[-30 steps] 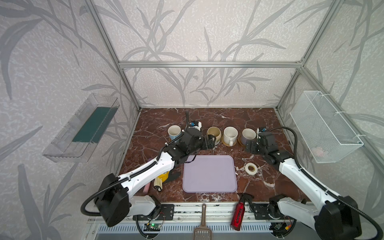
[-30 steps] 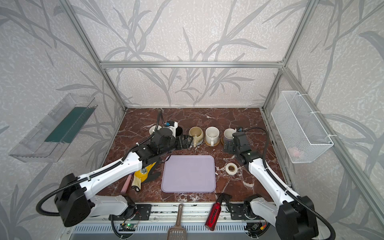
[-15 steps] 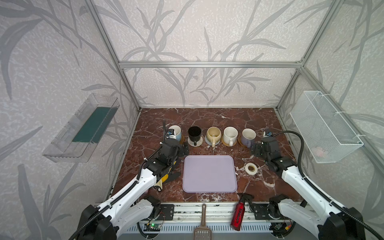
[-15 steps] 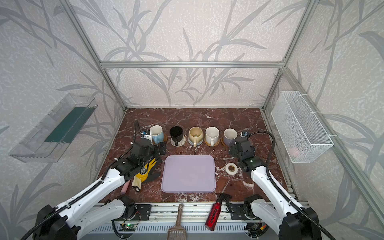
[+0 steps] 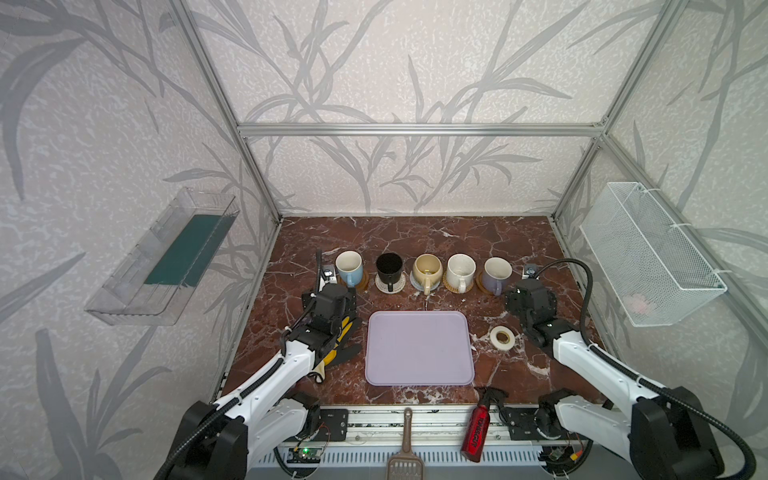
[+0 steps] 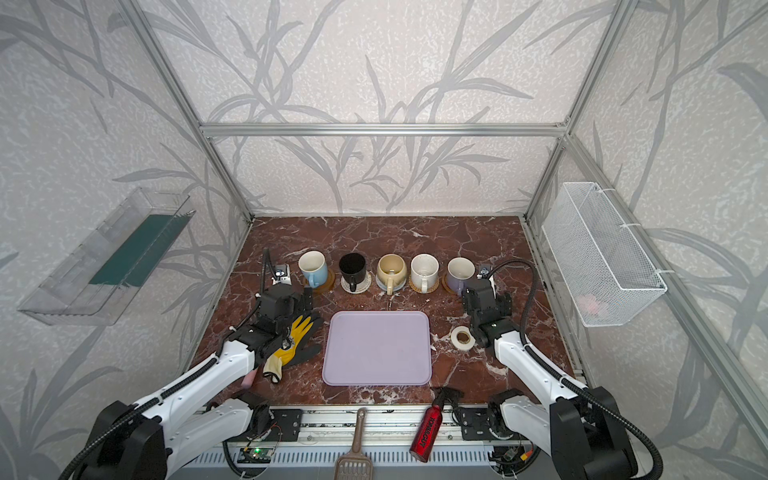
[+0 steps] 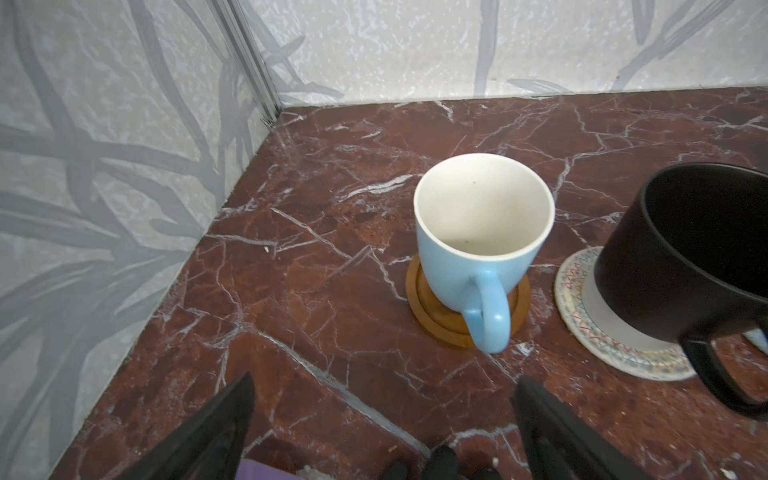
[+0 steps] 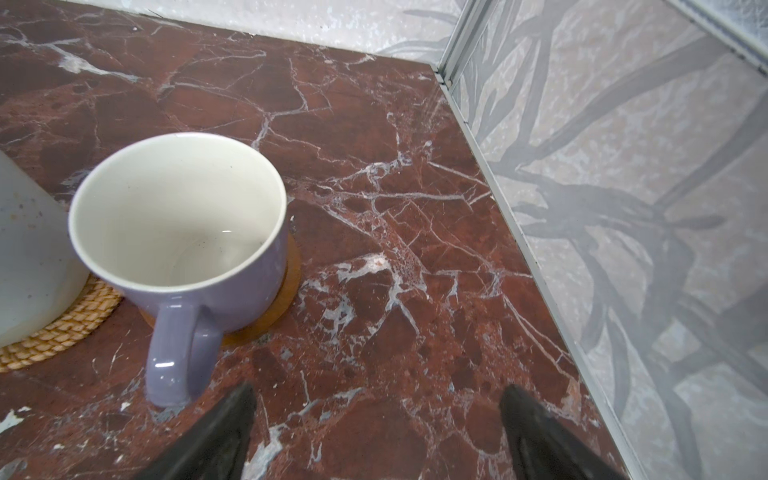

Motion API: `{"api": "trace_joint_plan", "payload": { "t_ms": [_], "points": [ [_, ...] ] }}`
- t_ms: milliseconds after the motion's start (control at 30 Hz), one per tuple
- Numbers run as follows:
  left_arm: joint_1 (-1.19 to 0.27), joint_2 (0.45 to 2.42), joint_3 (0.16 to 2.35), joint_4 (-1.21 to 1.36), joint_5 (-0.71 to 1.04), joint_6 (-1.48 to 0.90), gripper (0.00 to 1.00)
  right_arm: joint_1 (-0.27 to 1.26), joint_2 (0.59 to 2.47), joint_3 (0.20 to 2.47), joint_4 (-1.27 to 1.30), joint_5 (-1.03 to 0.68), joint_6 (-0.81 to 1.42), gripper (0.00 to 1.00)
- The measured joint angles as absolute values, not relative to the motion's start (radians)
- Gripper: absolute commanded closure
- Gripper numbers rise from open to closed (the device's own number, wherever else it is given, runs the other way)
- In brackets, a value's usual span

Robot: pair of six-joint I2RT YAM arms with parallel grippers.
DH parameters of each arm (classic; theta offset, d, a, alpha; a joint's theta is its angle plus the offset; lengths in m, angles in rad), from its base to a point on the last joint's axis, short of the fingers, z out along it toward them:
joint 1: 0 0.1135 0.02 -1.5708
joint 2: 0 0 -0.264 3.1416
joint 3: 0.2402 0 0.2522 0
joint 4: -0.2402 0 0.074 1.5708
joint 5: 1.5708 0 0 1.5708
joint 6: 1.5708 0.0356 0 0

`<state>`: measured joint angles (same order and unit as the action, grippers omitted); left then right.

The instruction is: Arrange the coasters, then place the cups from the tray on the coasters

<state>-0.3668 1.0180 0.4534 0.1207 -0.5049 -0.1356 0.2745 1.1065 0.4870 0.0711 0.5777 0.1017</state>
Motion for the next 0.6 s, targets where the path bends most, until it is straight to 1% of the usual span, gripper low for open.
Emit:
{"api": "trace_joint_plan", "payload": {
  "t_ms": [133, 267, 400, 600],
  "points": [
    [-0.335, 1.015, 0.394, 0.218, -0.524, -0.075, 0.00, 0.251, 1.105, 0.434, 0.183, 0.540, 0.059, 0.08],
    [-0.252, 1.024, 0.339, 0.319, -0.508, -0.062, 0.01, 0.197, 1.112, 0.368, 0.275, 0.478, 0.049, 0.09],
    [-0.186, 1.078, 0.303, 0.446, -0.469, -0.059, 0.01, 0.153, 1.164, 0.345, 0.374, 0.418, 0.050, 0.09],
    [-0.109, 1.177, 0.262, 0.606, -0.398, -0.056, 0.01, 0.150, 1.226, 0.342, 0.493, 0.347, 0.033, 0.09]
  ]
}}
